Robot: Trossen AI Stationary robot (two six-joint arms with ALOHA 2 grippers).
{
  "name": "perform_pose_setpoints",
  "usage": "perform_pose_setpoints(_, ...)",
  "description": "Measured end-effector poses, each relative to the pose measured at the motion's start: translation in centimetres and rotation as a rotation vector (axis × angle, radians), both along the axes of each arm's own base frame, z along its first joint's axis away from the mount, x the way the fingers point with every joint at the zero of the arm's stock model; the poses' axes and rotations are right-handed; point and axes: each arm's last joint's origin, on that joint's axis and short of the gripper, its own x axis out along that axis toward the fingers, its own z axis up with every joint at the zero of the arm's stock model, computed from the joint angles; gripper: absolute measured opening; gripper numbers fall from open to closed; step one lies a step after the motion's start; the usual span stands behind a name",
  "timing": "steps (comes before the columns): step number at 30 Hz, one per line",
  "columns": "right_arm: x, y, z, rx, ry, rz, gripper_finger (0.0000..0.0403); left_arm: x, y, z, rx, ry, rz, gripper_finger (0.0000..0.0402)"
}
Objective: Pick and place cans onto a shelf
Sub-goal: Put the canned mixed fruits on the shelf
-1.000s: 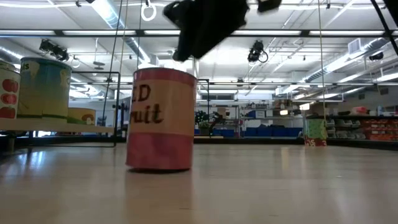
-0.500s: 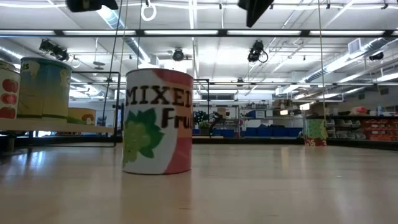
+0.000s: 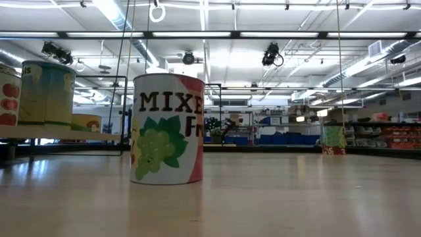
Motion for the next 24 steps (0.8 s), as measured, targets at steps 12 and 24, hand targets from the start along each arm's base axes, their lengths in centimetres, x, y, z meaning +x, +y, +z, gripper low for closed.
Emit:
perform_pose_setpoints(12, -4.4, 0.1, 1.5, 0.036, -0.004, -0.043, 0.0155, 2.8, -3.3, -2.5, 0.189, 0.152, 0.128, 0.0211)
perform_pose_setpoints(24, -6.2, 0.0, 2.3, 0.091, -0.053, -0.121, 0.0155, 4.7, -1.1, -7.1, 0.1, 0.458, 0.376, 0.028)
